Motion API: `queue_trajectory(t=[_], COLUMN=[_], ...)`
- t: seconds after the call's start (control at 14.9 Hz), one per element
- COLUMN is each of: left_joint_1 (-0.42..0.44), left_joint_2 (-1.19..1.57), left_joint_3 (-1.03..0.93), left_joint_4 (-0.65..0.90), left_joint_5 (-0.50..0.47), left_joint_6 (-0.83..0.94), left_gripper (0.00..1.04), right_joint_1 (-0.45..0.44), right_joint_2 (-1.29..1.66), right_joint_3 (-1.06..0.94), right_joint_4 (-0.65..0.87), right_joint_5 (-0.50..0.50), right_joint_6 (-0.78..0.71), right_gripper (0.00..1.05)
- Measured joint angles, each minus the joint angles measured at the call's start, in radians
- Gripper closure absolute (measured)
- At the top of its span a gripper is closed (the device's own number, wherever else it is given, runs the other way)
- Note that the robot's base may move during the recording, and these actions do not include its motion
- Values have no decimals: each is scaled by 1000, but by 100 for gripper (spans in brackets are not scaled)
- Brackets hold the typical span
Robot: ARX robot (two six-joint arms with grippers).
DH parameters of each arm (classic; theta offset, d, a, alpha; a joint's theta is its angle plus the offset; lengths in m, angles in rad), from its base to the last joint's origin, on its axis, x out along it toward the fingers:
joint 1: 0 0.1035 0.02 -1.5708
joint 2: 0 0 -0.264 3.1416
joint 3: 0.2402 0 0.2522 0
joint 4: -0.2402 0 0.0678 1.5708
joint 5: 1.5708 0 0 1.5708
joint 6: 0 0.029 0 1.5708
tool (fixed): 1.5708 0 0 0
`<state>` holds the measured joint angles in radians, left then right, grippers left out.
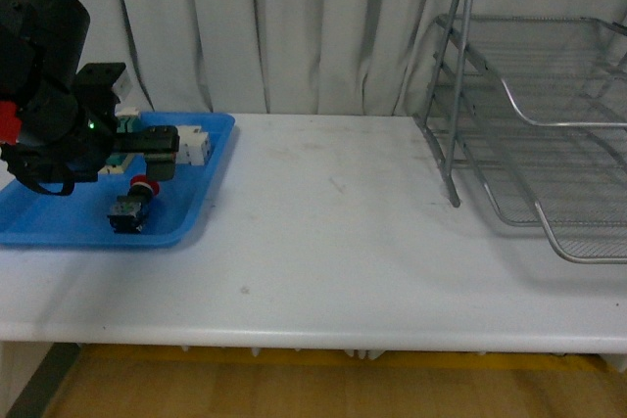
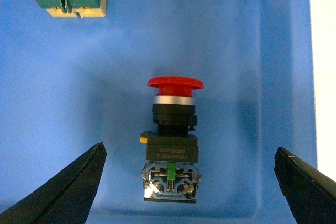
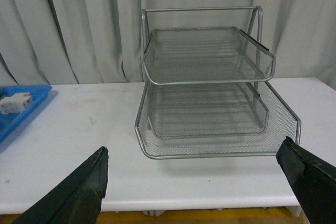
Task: Place button on rack with both arms
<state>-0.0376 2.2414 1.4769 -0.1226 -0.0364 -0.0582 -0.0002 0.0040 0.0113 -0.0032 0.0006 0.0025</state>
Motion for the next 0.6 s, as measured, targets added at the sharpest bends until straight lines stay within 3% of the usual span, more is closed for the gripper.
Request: queue_trajectory(t=[0.6], left_joint_1=[-8], left_joint_2=[143], left_joint_3=[98], left_joint_4=[-20], left_joint_5=[-14], left_joint_6=[9], left_gripper=[8], right_joint_1=[0], right_joint_2=[0], right_joint_3=[0], right_joint_4=[0], right_joint_5=[0], right_joint_6=[0], right_gripper=[6])
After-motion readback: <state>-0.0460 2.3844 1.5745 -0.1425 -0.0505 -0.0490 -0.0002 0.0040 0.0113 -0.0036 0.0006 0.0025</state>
